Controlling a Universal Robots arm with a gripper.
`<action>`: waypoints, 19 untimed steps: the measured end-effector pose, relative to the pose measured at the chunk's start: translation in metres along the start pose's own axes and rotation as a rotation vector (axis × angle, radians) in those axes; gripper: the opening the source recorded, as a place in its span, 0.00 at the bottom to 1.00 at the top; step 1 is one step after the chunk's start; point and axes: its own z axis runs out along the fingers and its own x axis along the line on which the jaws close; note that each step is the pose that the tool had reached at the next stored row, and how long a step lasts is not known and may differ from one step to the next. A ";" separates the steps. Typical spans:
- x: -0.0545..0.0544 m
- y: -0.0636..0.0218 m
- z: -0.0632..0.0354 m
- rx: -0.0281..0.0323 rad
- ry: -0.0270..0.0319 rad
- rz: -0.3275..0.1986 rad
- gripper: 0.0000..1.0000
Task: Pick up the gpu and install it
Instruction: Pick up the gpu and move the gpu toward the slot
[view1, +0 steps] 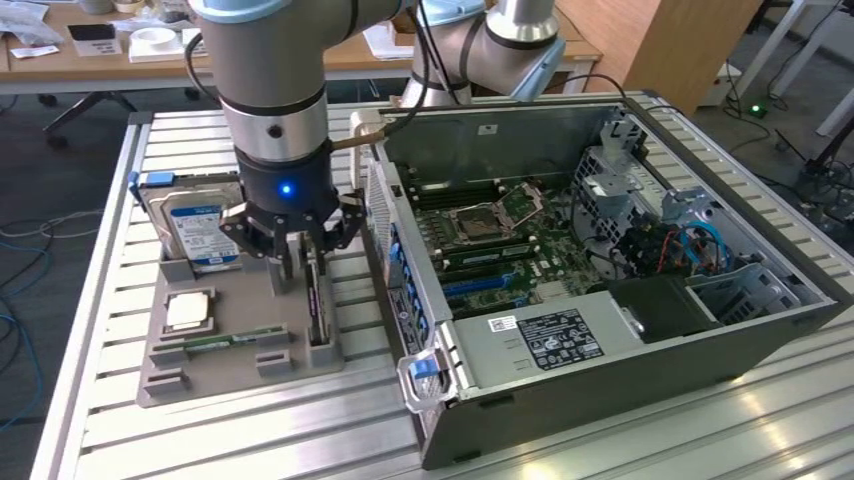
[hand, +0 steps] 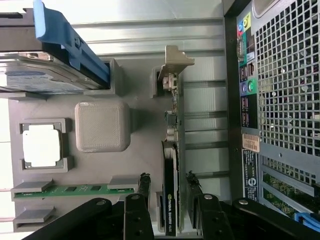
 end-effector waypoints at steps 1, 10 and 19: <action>-0.002 0.0001 0.0002 0.0000 0.0001 0.000 0.42; -0.004 0.0000 0.0067 0.0000 0.0001 0.000 0.42; -0.004 -0.0006 0.0230 0.0000 0.0001 0.000 0.42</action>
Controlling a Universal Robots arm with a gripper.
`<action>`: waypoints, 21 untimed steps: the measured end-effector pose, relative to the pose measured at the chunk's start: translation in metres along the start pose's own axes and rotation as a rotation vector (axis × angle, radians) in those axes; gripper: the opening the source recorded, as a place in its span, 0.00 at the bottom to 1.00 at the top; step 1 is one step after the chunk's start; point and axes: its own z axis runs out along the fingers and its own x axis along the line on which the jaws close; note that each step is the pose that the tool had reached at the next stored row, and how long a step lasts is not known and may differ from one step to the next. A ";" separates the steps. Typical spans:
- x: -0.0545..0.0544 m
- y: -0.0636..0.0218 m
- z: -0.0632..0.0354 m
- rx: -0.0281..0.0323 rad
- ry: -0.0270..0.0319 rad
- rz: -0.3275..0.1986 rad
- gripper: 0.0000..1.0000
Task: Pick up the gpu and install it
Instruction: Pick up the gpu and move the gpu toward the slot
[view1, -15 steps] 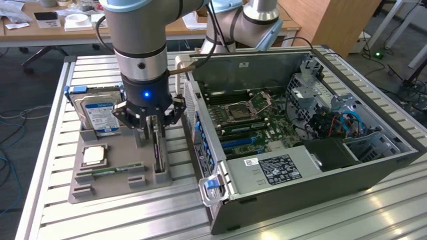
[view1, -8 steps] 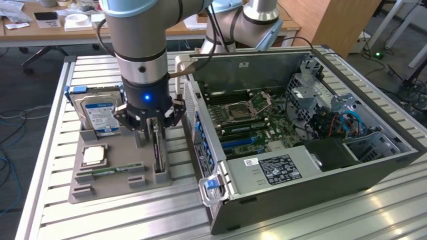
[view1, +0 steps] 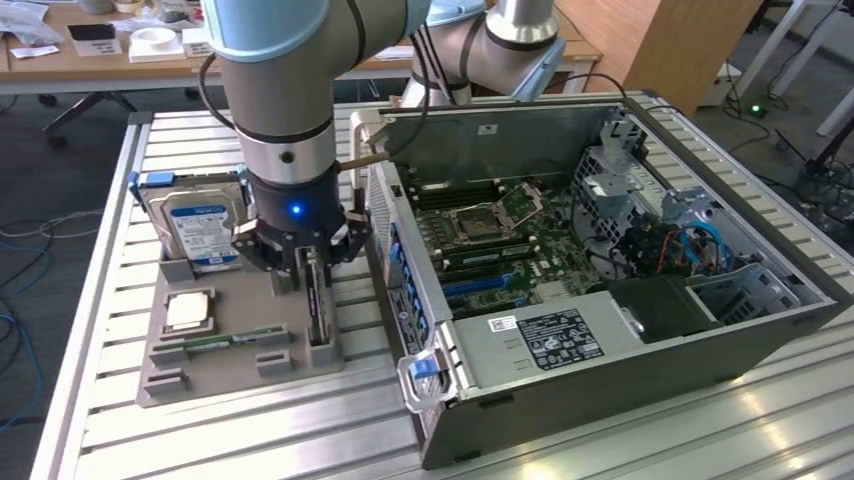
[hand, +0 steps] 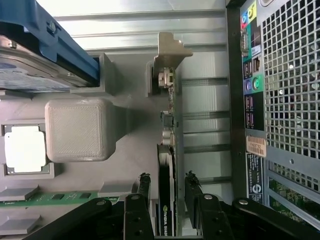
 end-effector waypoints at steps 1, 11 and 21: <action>0.000 0.0000 0.0018 0.0000 0.0000 0.000 0.42; 0.000 0.0003 0.0123 0.0000 -0.0001 0.000 0.42; 0.001 0.0069 0.0154 0.0000 0.0000 0.000 0.42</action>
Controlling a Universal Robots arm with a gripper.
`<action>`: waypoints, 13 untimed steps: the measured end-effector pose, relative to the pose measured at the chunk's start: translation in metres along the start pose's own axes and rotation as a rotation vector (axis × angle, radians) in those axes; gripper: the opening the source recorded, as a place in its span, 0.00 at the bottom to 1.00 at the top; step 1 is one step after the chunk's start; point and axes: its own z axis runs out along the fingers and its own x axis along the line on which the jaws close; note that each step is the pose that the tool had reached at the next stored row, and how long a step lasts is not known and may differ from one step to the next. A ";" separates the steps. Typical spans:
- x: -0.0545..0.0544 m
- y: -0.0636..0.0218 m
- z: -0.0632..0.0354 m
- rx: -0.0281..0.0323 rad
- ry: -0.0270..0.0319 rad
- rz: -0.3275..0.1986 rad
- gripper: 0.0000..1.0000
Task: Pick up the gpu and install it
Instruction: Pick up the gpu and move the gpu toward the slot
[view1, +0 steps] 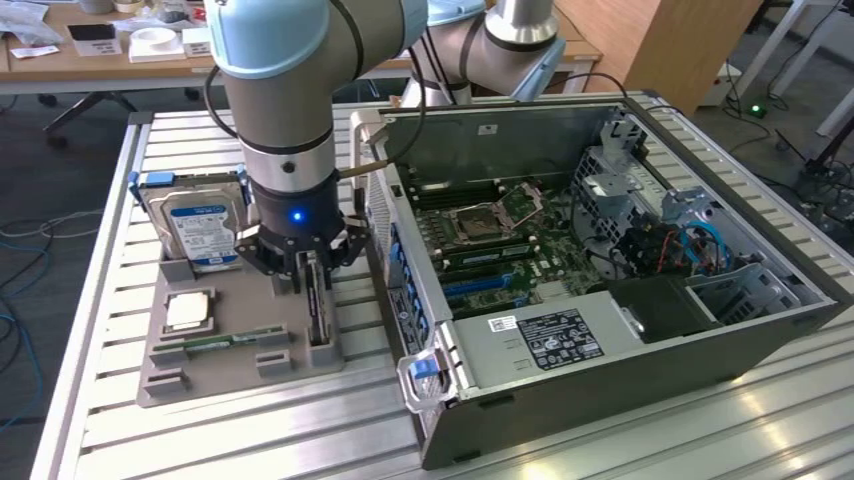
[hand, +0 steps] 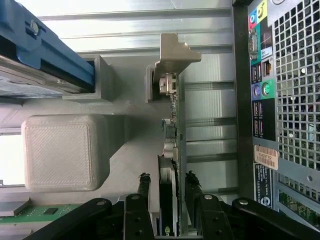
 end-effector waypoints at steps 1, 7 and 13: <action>0.000 0.0000 0.0000 0.0000 0.0001 0.000 0.42; 0.000 0.0001 0.0000 0.0001 0.0000 0.000 0.42; 0.000 0.0001 0.0000 0.0001 0.0000 0.000 0.34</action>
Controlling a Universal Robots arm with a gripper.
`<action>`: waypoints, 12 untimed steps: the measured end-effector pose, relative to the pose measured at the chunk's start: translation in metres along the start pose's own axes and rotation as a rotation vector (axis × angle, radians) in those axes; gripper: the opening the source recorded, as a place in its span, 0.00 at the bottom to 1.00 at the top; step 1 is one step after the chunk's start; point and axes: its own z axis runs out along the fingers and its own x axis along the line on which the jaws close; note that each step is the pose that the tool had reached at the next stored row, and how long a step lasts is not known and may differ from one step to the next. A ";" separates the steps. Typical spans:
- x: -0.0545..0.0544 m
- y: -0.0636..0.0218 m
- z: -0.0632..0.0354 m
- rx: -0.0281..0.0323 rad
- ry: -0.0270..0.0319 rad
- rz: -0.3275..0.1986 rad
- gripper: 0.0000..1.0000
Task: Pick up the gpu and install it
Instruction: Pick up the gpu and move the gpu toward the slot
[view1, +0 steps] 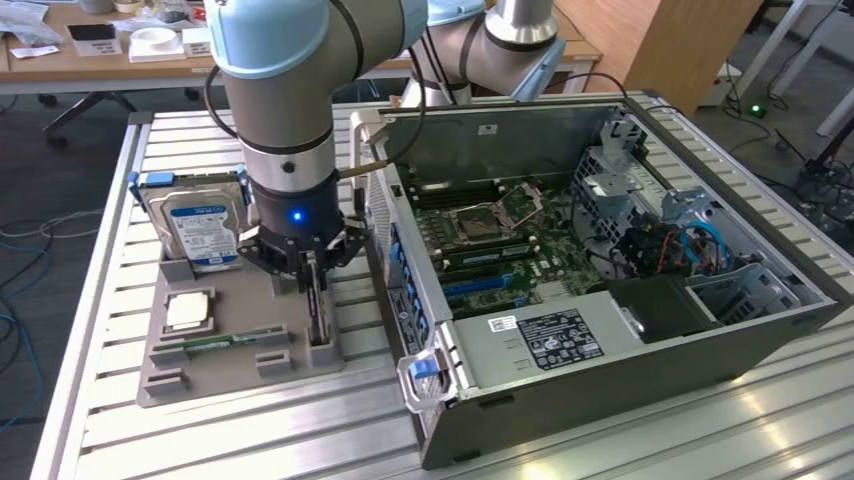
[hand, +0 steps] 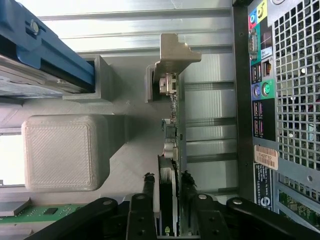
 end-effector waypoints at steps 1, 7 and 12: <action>0.000 0.0000 0.0000 -0.0001 0.0001 0.000 0.34; 0.000 0.0000 0.0000 0.0000 0.0000 0.000 0.26; 0.000 0.0000 0.0000 0.0000 0.0000 0.000 0.26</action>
